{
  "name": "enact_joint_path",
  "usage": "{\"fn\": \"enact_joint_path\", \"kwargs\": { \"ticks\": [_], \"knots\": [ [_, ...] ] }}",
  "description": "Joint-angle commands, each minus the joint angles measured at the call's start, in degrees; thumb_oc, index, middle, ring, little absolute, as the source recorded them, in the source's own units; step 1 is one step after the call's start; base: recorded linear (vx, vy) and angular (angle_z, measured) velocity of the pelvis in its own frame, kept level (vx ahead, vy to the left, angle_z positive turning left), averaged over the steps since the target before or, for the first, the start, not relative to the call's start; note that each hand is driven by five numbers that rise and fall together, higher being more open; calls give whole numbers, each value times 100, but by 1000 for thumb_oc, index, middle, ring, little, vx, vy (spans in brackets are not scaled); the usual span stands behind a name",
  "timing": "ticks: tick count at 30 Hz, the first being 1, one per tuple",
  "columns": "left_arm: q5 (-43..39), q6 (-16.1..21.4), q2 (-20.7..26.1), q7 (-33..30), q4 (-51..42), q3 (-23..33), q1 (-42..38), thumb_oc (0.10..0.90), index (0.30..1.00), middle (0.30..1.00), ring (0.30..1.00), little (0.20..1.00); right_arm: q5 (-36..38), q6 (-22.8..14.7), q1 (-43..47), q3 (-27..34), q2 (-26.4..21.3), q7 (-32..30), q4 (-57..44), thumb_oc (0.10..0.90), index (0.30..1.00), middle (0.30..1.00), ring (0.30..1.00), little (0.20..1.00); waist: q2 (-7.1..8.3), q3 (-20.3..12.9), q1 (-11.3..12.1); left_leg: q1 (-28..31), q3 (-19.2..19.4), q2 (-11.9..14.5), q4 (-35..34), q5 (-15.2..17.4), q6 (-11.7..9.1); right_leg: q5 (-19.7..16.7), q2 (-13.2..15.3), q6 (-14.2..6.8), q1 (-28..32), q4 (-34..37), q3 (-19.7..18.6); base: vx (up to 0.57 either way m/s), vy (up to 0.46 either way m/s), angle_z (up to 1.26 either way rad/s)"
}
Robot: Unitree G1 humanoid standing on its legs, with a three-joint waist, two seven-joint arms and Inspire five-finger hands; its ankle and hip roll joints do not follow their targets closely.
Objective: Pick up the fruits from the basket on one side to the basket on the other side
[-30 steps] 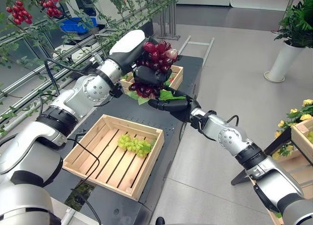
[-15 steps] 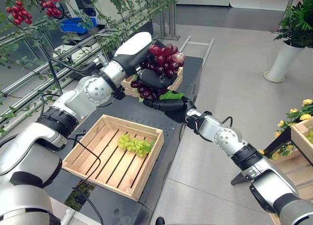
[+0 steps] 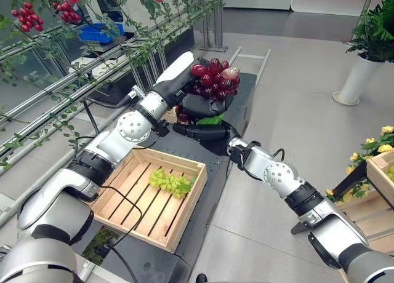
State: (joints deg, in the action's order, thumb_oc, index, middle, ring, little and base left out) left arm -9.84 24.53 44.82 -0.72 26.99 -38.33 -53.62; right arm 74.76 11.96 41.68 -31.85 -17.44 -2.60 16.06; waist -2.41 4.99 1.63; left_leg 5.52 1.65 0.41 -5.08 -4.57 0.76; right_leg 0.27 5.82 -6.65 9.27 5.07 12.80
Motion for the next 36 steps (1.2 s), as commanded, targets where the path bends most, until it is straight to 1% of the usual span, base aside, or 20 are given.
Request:
{"fn": "enact_joint_path", "kwargs": {
  "ticks": [1, 4, 7, 8, 10, 16, 22, 24, 25, 27, 28, 29, 31, 36],
  "knots": [
    [-217, 314, -312, -148, 127, 360, -354, 400, 300, 300, 300, 300, 132, -1337, 763, 699, 691, 32, -336, 800, 900, 900, 900, 900, 128, -391, 106, 175, -169, -15, 8, 510, -211, -14, -68, 429, 66, -7, 43, 0, 0, 0],
    [-63, 218, -311, -259, 243, 350, -304, 400, 300, 300, 300, 300, -196, -1438, 766, 759, 703, -229, -340, 800, 900, 900, 900, 900, 120, -396, 87, 180, -151, -14, 8, 506, -206, -26, -69, 426, 58, -7, 6, 0, 0, 0],
    [-60, 237, -294, -318, 366, 383, -245, 400, 300, 300, 300, 300, -383, -1490, 738, 797, 656, -419, -346, 800, 900, 900, 900, 900, 117, -394, 76, 180, -131, -3, 8, 502, -210, -33, -63, 421, 50, -7, -3, 0, 0, 0],
    [-28, 225, -291, -366, 418, 400, -226, 400, 300, 300, 300, 300, -614, -1538, 728, 818, 641, -632, -341, 800, 900, 900, 900, 900, 115, -393, 70, 177, -124, 3, 8, 499, -213, -39, -60, 418, 42, -7, -10, 0, 0, 0],
    [9, 241, -291, -453, 508, 454, -179, 400, 300, 300, 300, 300, -898, -1587, 720, 856, 609, -830, -270, 800, 900, 900, 900, 900, 114, -389, 57, 174, -110, 9, 8, 494, -219, -47, -61, 415, 32, -7, -23, 0, 0, 0],
    [109, 252, -278, -732, 675, 552, -115, 400, 300, 300, 300, 300, -1376, -1544, 653, 921, 511, -1245, -160, 800, 900, 900, 900, 900, 104, -370, 32, 179, -76, 23, 8, 490, -228, -51, -59, 416, 31, -7, -36, 0, 0, 0],
    [90, 242, -302, -761, 593, 661, -31, 400, 300, 300, 300, 300, -1366, -1587, 592, 947, 534, -1327, -137, 800, 900, 900, 900, 900, 92, -339, 46, 175, -90, 21, 8, 496, -229, -47, -59, 428, 28, -7, -25, 0, 0, 0],
    [20, 230, -357, -723, 582, 669, -26, 400, 300, 300, 300, 300, -1322, -1695, 594, 939, 601, -1268, -124, 800, 900, 900, 900, 900, 82, -321, 47, 178, -107, 17, 8, 500, -228, -43, -63, 440, 32, -7, -26, 0, 0, 0],
    [3, 236, -404, -701, 568, 691, 9, 400, 300, 300, 300, 300, -1148, -1806, 606, 950, 650, -1134, -143, 800, 900, 900, 900, 900, 77, -313, 51, 180, -116, 13, 8, 501, -227, -39, -64, 446, 35, -7, -27, 0, 0, 0],
    [-3, 258, -437, -683, 581, 709, 33, 400, 300, 300, 300, 300, -1024, -1948, 624, 969, 703, -997, -160, 800, 900, 900, 900, 900, 69, -310, 55, 183, -120, 9, 8, 504, -226, -36, -64, 450, 39, -7, -27, 0, 0, 0],
    [-49, 298, -462, -666, 605, 725, 63, 400, 300, 300, 300, 300, -842, -2209, 616, 1007, 755, -789, -216, 599, 599, 599, 599, 599, 67, -311, 61, 182, -129, 5, 8, 507, -222, -30, -66, 452, 44, -7, -27, 0, 0, 0],
    [-53, 326, -472, -657, 627, 736, 74, 400, 300, 300, 300, 300, -825, -2273, 612, 1021, 768, -759, -231, 400, 300, 300, 300, 300, 65, -311, 63, 182, -132, 4, 8, 508, -221, -29, -66, 451, 44, -7, -25, 0, 0, 0],
    [-56, 379, -503, -643, 659, 781, 125, 400, 300, 300, 300, 300, -702, -2457, 559, 1076, 835, -593, -366, 400, 300, 300, 300, 300, 65, -325, 75, 176, -145, 1, 8, 514, -218, -17, -71, 448, 47, -7, -21, 0, 0, 0],
    [-61, 348, -613, -695, 705, 824, 150, 400, 300, 300, 300, 300, -628, -2625, 487, 1132, 931, -582, -349, 400, 300, 300, 300, 300, 67, -344, 75, 187, -151, 3, 8, 516, -216, -19, -78, 449, 50, -7, -25, 0, 0, 0]
  ]
}}
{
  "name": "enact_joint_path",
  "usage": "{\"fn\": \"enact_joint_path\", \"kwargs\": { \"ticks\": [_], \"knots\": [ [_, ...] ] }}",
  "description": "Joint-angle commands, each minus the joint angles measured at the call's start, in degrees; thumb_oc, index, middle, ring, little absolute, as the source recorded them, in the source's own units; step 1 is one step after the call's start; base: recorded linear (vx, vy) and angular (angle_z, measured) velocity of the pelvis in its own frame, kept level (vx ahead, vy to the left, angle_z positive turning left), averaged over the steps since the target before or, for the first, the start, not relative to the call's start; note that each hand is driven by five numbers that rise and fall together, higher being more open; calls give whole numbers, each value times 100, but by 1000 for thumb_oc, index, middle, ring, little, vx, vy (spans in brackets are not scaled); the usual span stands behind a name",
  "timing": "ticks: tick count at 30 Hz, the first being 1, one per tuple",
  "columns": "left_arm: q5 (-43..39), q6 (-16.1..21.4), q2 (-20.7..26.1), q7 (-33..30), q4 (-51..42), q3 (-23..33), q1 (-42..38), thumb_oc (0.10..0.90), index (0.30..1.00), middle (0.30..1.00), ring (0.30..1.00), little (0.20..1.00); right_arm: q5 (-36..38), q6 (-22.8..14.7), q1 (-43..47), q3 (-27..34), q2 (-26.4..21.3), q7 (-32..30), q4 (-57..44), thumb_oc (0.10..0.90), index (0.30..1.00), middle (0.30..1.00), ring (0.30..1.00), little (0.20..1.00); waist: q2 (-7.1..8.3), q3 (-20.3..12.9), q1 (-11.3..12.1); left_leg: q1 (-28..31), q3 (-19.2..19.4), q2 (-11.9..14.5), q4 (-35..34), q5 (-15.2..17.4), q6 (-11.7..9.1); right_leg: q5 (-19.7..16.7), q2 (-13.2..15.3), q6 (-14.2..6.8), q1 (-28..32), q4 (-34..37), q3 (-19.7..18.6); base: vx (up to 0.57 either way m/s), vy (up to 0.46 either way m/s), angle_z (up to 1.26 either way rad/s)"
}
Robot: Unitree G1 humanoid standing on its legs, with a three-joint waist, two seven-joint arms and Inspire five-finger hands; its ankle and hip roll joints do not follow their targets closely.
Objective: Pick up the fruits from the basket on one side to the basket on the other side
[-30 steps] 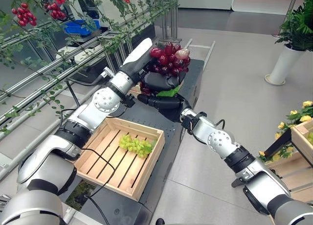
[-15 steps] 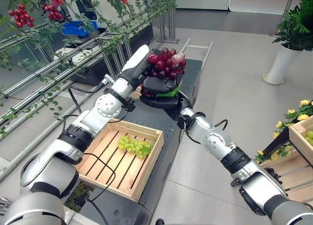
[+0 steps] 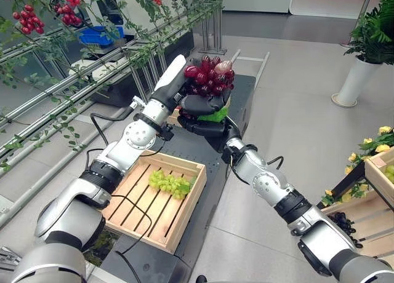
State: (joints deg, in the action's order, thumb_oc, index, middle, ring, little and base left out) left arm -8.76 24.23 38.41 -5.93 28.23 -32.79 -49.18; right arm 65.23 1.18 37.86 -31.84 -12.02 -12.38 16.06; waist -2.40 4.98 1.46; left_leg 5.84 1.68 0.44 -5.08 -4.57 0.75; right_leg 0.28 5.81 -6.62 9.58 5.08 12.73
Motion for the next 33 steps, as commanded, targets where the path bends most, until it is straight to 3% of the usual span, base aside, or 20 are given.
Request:
{"fn": "enact_joint_path", "kwargs": {
  "ticks": [1, 13, 14, 15, 33],
  "knots": [
    [-171, 360, -5, -193, 598, 268, -302, 400, 300, 300, 300, 300, 302, -1582, 857, 1139, 415, 409, -315, 400, 300, 300, 300, 300, 66, -350, 91, 153, -155, 1, 8, 518, -218, -19, -77, 446, 15, -8, -20, 0, 0, 0],
    [-5, 272, -30, -251, 782, 294, -329, 400, 300, 300, 300, 300, 261, -1688, 886, 1187, 395, 340, -250, 400, 300, 300, 300, 300, 62, -357, 67, 149, -128, -5, 8, 522, -215, -26, -78, 441, -1, -8, -44, 0, 0, 0],
    [-23, 227, -18, -236, 803, 300, -335, 573, 559, 559, 559, 559, 244, -1691, 892, 1189, 392, 324, -247, 400, 300, 300, 300, 300, 60, -362, 68, 146, -124, -6, 8, 523, -216, -25, -76, 440, -3, -8, -44, 0, 0, 0],
    [-13, 139, -21, -203, 858, 323, -315, 800, 900, 900, 900, 900, 208, -1709, 880, 1192, 389, 334, -237, 400, 300, 300, 300, 300, 57, -361, 63, 146, -118, -7, 8, 522, -213, -29, -81, 438, -7, -8, -50, 0, 0, 0],
    [177, -1, 113, -368, 1371, 588, -114, 800, 900, 900, 900, 900, -123, -1760, 802, 1240, 218, 212, -298, 400, 300, 300, 300, 300, 57, -350, 45, 141, -74, 9, 8, 505, -225, -30, -89, 438, -18, -8, -64, 0, 0, 0]
  ]
}}
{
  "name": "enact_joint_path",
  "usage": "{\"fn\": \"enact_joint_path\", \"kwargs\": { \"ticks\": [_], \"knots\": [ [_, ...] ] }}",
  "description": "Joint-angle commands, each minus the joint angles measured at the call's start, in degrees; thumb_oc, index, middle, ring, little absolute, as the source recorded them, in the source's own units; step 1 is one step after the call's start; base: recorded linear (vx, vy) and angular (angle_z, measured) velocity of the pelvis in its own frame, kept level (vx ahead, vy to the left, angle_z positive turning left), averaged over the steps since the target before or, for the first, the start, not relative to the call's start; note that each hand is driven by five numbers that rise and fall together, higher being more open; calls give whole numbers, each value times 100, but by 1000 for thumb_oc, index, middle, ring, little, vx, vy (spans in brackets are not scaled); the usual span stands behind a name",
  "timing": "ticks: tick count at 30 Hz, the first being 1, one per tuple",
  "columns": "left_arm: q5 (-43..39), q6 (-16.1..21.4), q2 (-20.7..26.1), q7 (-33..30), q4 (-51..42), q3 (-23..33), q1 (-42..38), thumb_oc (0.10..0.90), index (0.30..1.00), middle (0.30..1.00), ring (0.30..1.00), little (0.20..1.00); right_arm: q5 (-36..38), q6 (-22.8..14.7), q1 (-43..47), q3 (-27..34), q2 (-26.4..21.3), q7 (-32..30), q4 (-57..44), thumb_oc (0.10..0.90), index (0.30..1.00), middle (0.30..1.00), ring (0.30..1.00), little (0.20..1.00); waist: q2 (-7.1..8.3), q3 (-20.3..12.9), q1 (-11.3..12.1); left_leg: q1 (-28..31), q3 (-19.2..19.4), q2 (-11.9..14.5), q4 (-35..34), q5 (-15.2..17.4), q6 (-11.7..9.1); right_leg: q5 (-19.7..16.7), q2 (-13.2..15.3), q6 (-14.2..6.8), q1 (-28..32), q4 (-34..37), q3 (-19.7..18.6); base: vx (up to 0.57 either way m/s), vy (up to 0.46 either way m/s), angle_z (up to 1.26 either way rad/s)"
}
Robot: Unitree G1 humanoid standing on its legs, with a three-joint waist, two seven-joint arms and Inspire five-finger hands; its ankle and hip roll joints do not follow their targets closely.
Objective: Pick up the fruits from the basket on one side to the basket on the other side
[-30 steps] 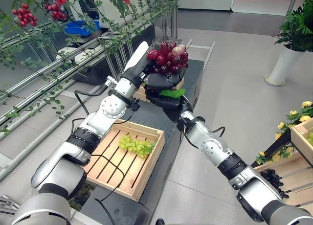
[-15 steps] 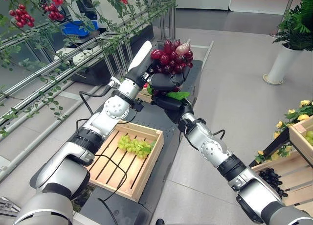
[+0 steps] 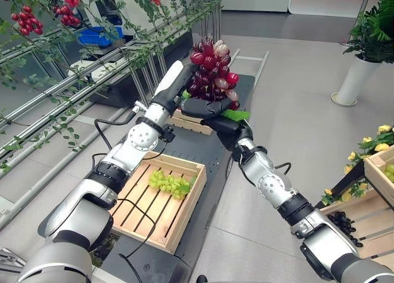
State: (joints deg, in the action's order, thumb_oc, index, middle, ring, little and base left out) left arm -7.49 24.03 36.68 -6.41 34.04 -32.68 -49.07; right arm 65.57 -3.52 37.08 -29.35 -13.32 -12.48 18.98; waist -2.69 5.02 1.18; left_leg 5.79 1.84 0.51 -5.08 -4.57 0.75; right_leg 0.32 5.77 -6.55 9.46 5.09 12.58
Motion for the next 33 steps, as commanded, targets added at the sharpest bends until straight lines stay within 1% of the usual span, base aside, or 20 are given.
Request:
{"fn": "enact_joint_path", "kwargs": {
  "ticks": [1, 8, 13, 20, 28, 33],
  "knots": [
    [66, 31, 309, -321, 788, 605, -86, 800, 900, 900, 900, 900, -185, -1290, 867, 1011, 317, 205, -611, 400, 300, 300, 300, 300, 87, -355, 77, 146, -97, 0, 8, 507, -225, -32, -84, 428, -4, -9, -49, 0, 0, 0],
    [35, 109, 401, -390, 837, 724, -35, 800, 900, 900, 900, 900, -264, -1261, 799, 1071, 202, 159, -618, 400, 300, 300, 300, 300, 91, -368, 82, 138, -95, -6, 8, 517, -225, -25, -77, 423, -7, -9, -34, 0, 0, 0],
    [96, 8, 458, -411, 735, 791, 44, 800, 900, 900, 900, 900, -301, -1259, 716, 1111, 160, 176, -639, 400, 300, 300, 300, 300, 84, -371, 88, 140, -97, -7, 8, 511, -227, -25, -73, 421, 1, -9, -31, 0, 0, 0],
    [138, 39, 528, -319, 878, 784, 55, 800, 900, 900, 900, 900, -289, -1256, 724, 1109, 111, 200, -587, 400, 300, 300, 300, 300, 67, -356, 83, 159, -93, -9, 8, 511, -230, -25, -74, 423, 14, -9, -28, 0, 0, 0],
    [149, -14, 583, -272, 896, 861, 146, 800, 900, 900, 900, 900, -376, -1248, 687, 1142, 49, 192, -626, 400, 300, 300, 300, 300, 61, -363, 92, 151, -94, -15, 8, 512, -232, -19, -78, 423, 11, -9, -25, 0, 0, 0],
    [360, -12, 655, -320, 911, 883, 211, 800, 900, 900, 900, 900, -424, -1252, 654, 1130, 22, 154, -677, 400, 300, 300, 300, 300, 66, -356, 96, 151, -88, -10, 8, 506, -235, -26, -76, 418, 9, -9, -24, 0, 0, 0]
  ]
}}
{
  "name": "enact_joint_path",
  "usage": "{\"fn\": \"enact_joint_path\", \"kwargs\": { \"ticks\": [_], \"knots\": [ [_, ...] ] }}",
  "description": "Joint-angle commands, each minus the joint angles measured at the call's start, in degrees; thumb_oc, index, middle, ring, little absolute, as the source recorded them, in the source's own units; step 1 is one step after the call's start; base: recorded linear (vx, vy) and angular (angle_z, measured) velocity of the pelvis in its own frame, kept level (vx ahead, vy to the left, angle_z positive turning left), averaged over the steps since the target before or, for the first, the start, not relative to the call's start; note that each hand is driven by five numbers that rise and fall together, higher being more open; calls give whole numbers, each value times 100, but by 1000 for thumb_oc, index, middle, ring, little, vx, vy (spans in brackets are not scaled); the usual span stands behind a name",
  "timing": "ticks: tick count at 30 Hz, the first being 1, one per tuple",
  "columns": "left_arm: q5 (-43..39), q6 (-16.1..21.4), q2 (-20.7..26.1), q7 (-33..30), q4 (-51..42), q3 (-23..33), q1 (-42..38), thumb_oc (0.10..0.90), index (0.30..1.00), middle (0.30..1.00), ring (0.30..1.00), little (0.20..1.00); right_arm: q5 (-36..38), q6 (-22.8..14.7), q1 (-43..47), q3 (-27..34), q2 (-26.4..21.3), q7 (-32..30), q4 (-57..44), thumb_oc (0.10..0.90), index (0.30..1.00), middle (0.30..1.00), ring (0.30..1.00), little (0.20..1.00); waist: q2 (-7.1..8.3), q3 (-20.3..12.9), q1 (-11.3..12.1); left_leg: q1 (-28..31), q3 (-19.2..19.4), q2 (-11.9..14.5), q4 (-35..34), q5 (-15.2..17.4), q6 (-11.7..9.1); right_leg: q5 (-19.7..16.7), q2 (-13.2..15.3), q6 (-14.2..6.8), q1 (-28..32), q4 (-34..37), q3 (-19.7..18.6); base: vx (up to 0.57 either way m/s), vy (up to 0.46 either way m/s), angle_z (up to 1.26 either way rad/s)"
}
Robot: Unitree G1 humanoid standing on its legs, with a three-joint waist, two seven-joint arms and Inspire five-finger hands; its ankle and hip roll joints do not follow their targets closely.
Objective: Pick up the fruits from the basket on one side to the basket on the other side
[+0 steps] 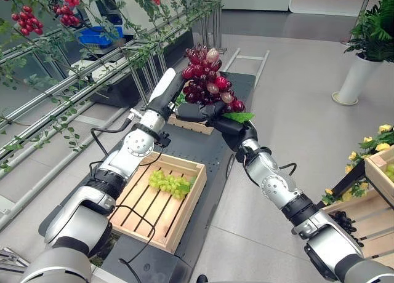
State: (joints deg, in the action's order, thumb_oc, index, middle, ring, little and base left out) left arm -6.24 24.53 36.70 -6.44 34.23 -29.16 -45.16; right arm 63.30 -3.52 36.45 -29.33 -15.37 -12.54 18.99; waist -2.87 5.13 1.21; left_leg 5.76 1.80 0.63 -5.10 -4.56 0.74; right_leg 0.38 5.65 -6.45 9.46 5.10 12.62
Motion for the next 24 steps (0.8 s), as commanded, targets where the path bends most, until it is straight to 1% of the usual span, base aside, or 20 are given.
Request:
{"fn": "enact_joint_path", "kwargs": {
  "ticks": [1, 7, 14, 24],
  "knots": [
    [304, -61, 666, -337, 904, 518, -170, 800, 900, 900, 900, 900, -208, -1256, 701, 1122, 219, 161, -695, 400, 300, 300, 300, 300, 86, -363, 93, 154, -82, -22, 10, 504, -232, -35, -64, 408, 8, -10, -28, 0, 0, 0],
    [404, -124, 827, -294, 946, 447, -204, 800, 900, 900, 900, 900, -202, -1264, 690, 1127, 134, 168, -694, 400, 300, 300, 300, 300, 74, -360, 95, 155, -71, -23, 10, 501, -234, -39, -62, 401, 9, -10, -19, 0, 0, 0],
    [378, -293, 909, -279, 999, 518, -145, 800, 900, 900, 900, 900, -251, -1254, 676, 1150, 114, 134, -741, 400, 300, 300, 300, 300, 56, -355, 111, 142, -84, -33, 10, 499, -229, -41, -54, 393, 3, -10, -4, 0, 0, 0],
    [517, -395, 1055, -275, 1124, 575, -46, 800, 900, 900, 900, 900, -252, -1250, 611, 1147, 50, 129, -798, 400, 300, 300, 300, 300, 41, -344, 128, 124, -93, -35, 10, 485, -234, -42, -46, 387, -8, -10, 13, 0, 0, 0]
  ]
}}
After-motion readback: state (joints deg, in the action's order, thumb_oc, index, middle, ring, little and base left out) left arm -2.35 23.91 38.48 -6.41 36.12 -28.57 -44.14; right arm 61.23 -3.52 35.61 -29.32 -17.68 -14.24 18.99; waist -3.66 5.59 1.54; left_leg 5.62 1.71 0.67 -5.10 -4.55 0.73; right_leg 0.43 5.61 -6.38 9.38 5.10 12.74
